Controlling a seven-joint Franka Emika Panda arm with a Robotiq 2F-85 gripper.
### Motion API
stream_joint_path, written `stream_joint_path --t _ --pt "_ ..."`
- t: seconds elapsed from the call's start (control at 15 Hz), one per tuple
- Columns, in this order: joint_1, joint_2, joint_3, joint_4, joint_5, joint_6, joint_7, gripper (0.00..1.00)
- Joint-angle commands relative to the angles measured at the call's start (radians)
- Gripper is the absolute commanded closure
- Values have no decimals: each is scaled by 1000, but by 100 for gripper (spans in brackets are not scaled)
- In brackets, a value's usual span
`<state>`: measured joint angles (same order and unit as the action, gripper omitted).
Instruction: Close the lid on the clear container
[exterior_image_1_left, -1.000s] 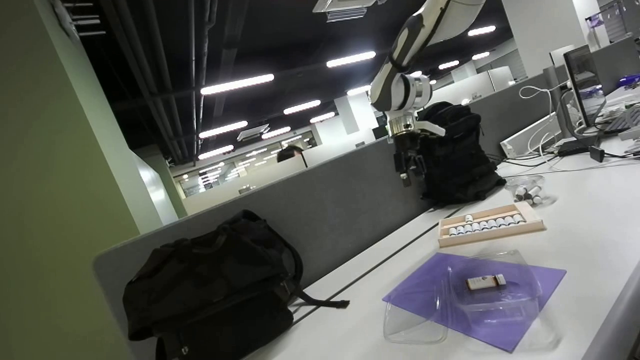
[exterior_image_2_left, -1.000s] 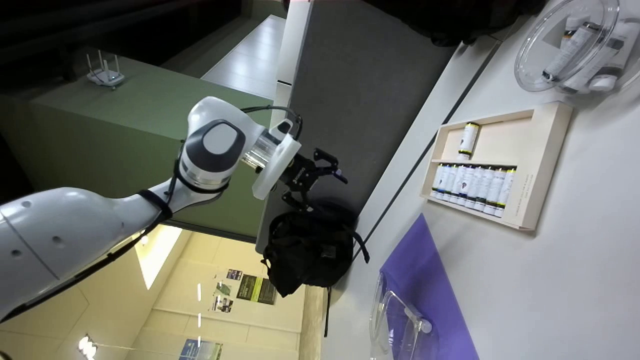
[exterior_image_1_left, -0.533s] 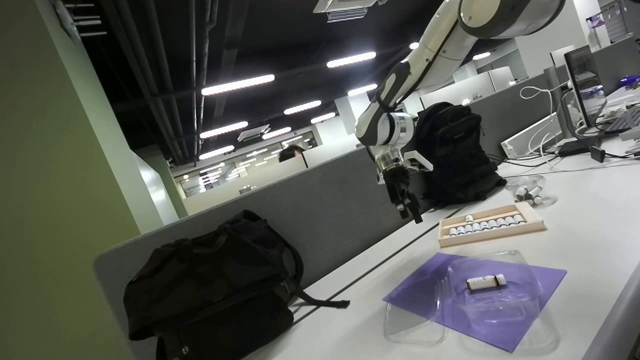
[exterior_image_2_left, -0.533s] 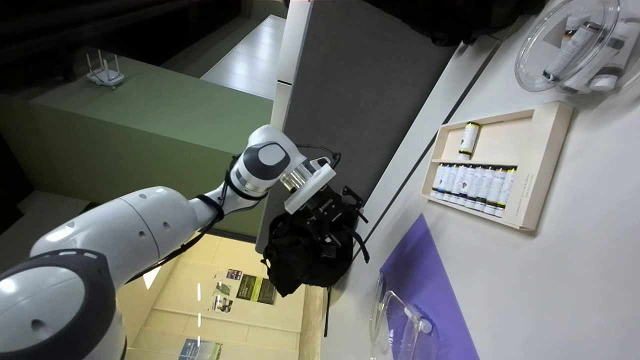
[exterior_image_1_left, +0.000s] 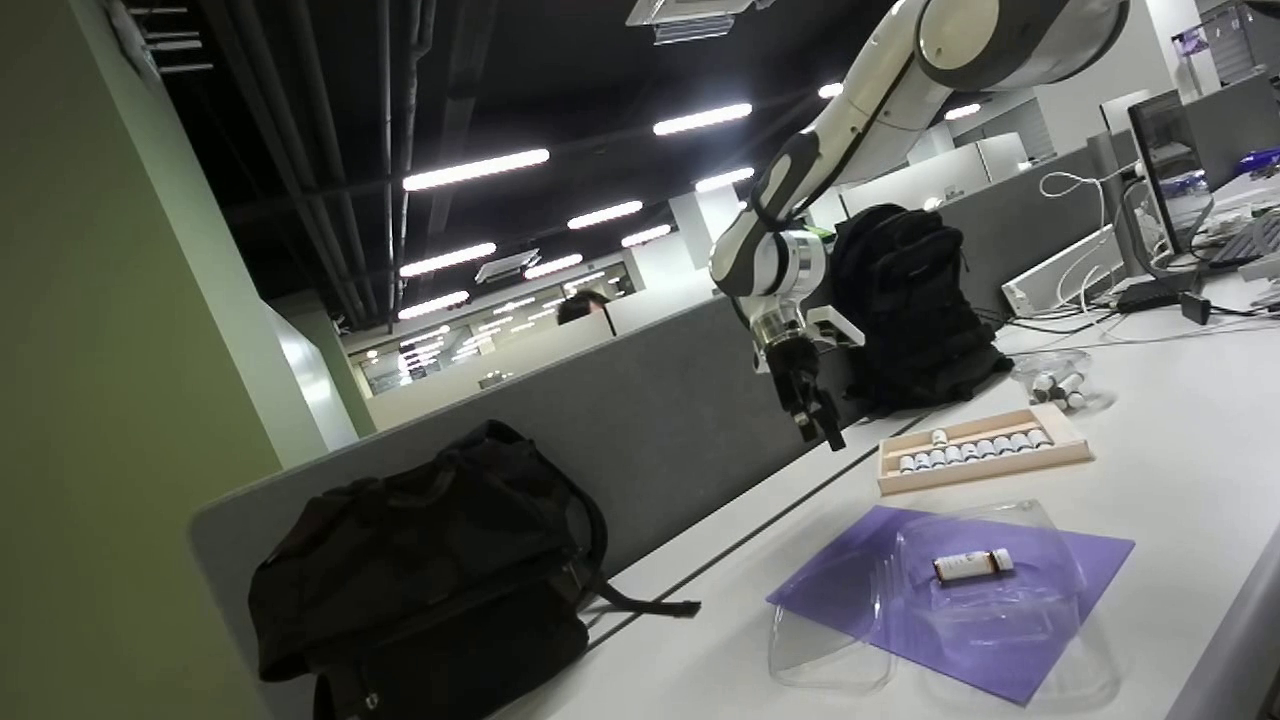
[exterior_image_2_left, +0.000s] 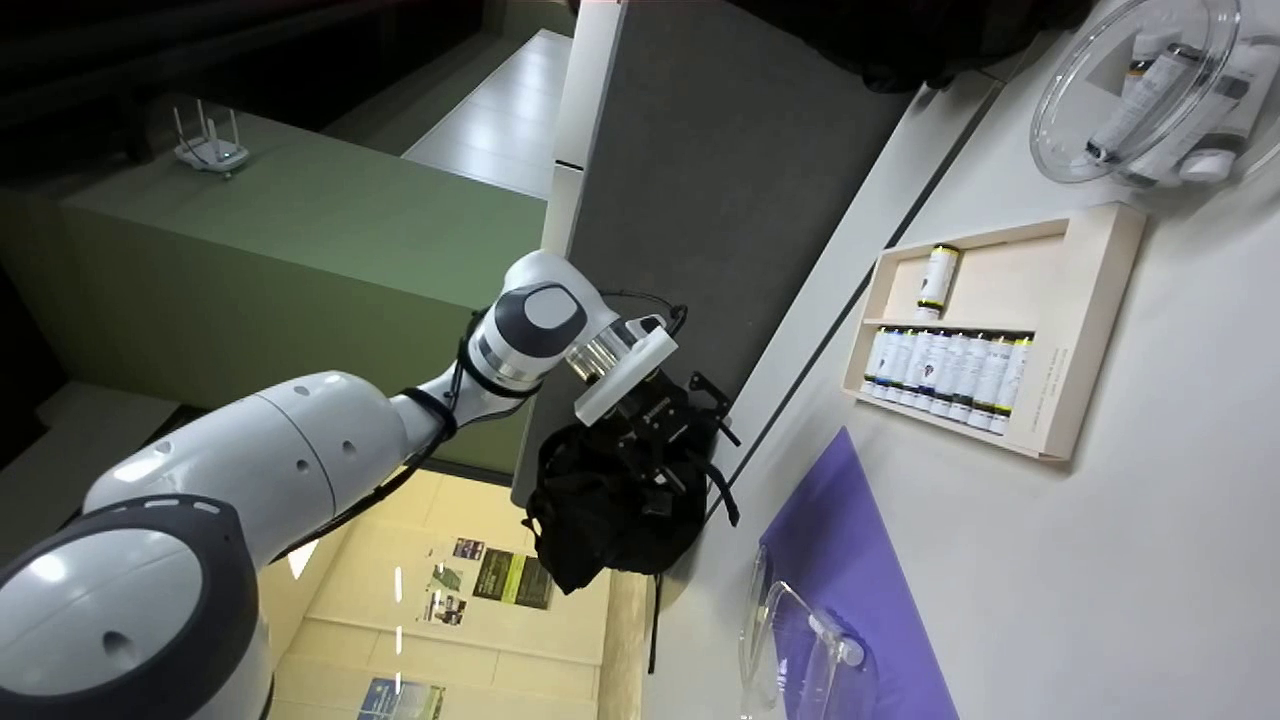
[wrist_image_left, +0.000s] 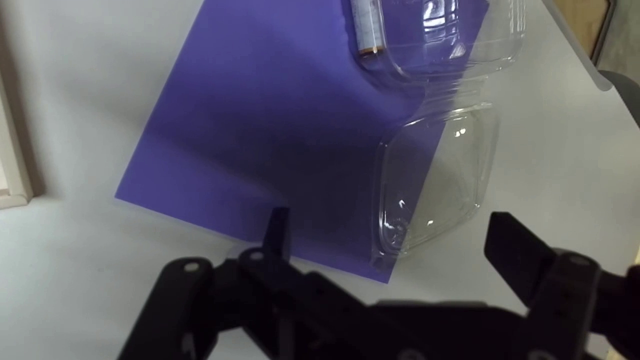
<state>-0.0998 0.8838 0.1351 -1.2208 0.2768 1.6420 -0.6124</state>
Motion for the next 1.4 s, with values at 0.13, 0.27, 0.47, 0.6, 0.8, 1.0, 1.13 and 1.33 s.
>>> stream_joint_path --t 0.13,0.27,0.47,0.6,0.8,1.0,1.13,1.33 --pt "-21 129 32 110 -4 23 -85 0" --pt "-26 188 52 159 2 4 -139 0" --pt "-32 271 89 235 32 -56 -188 0" --pt "-29 314 110 277 53 -104 -203 0" --pt "-20 366 129 329 77 -162 -207 0" --pt "-3 414 132 366 83 -190 -193 0" --pt "9 442 133 386 82 -195 -189 0" --pt "10 483 153 420 104 -231 -178 0"
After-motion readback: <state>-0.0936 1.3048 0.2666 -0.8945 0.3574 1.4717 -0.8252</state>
